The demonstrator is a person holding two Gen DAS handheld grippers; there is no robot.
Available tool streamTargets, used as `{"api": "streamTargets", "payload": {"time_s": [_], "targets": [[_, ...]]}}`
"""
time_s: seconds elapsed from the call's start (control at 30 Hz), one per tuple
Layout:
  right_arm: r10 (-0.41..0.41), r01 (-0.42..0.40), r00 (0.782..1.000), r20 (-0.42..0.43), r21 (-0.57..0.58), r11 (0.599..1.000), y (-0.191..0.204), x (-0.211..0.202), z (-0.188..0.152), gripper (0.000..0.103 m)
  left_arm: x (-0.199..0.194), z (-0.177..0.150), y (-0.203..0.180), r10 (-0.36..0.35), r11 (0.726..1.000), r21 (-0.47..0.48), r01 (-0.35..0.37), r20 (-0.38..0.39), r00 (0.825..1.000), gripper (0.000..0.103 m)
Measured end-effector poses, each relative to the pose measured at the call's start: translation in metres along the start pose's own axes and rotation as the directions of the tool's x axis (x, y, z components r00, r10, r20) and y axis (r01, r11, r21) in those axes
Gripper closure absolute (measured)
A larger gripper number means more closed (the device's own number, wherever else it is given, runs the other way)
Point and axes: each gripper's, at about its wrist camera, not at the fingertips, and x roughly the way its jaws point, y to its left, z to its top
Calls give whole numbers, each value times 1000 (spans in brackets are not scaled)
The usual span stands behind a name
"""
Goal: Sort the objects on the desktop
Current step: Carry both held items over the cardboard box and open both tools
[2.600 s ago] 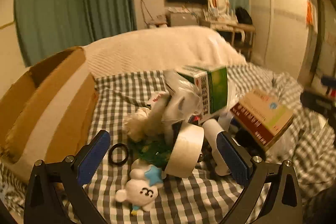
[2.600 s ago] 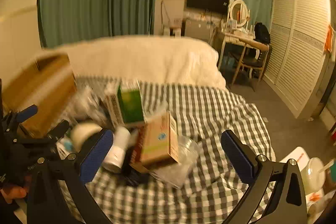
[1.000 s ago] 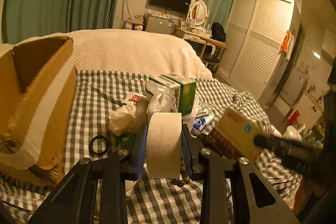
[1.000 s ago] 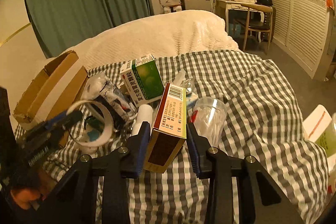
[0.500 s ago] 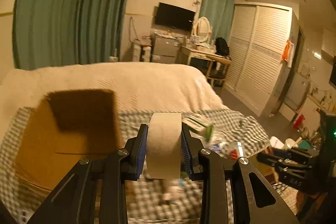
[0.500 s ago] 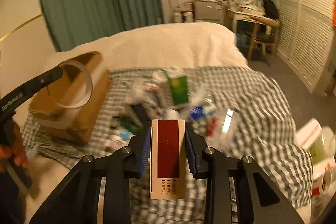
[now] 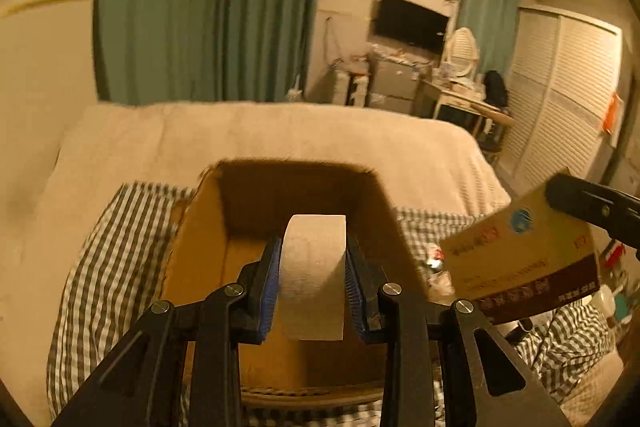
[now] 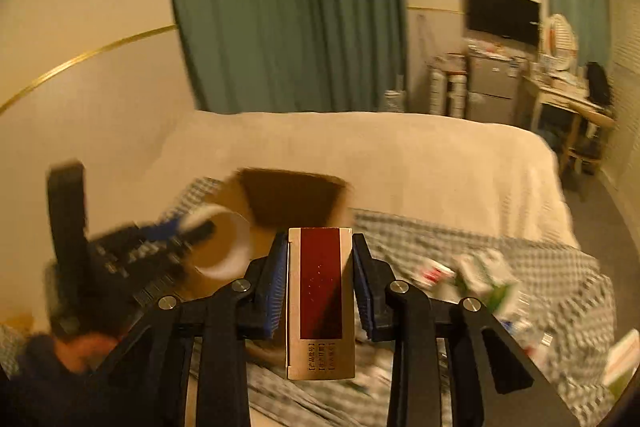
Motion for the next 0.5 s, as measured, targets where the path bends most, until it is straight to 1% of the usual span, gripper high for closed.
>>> {"api": "streamTargets", "payload": {"time_s": [0.13, 0.23, 0.27, 0.3, 0.33, 0.37, 0.4, 0.43, 0.5], "targets": [[40, -39, 998, -39, 11, 999, 12, 38, 3, 74, 11, -13, 11, 17, 1000, -5, -17, -42, 999, 72], [72, -68, 995, -67, 57, 996, 13, 58, -5, 74, 15, -18, 11, 16, 1000, -3, -16, -62, 998, 72], [81, -76, 994, -72, 70, 995, 12, 62, -6, 74, 16, -19, 11, 17, 1000, -3, -17, -67, 998, 70], [92, -86, 993, -76, 82, 993, 10, 65, -8, 73, 15, -19, 11, 20, 1000, -3, -20, -68, 998, 67], [104, -96, 991, -81, 97, 991, 8, 68, -9, 72, 13, -18, 12, 23, 1000, -3, -23, -66, 998, 55], [112, -103, 991, -79, 106, 989, 6, 69, -9, 71, 11, -16, 13, 29, 1000, -4, -29, -60, 998, 40], [121, -112, 990, -77, 113, 987, 4, 68, -8, 71, 6, -13, 11, 40, 999, -5, -40, -42, 998, 35], [124, -115, 990, -72, 113, 987, 2, 65, -6, 70, 0, -10, 8, 44, 999, -6, -44, -20, 999, 33], [113, -108, 993, -40, 109, 988, -5, 54, 0, 69, -8, -2, 4, 31, 1000, 0, -31, 0, 1000, 31]]}}
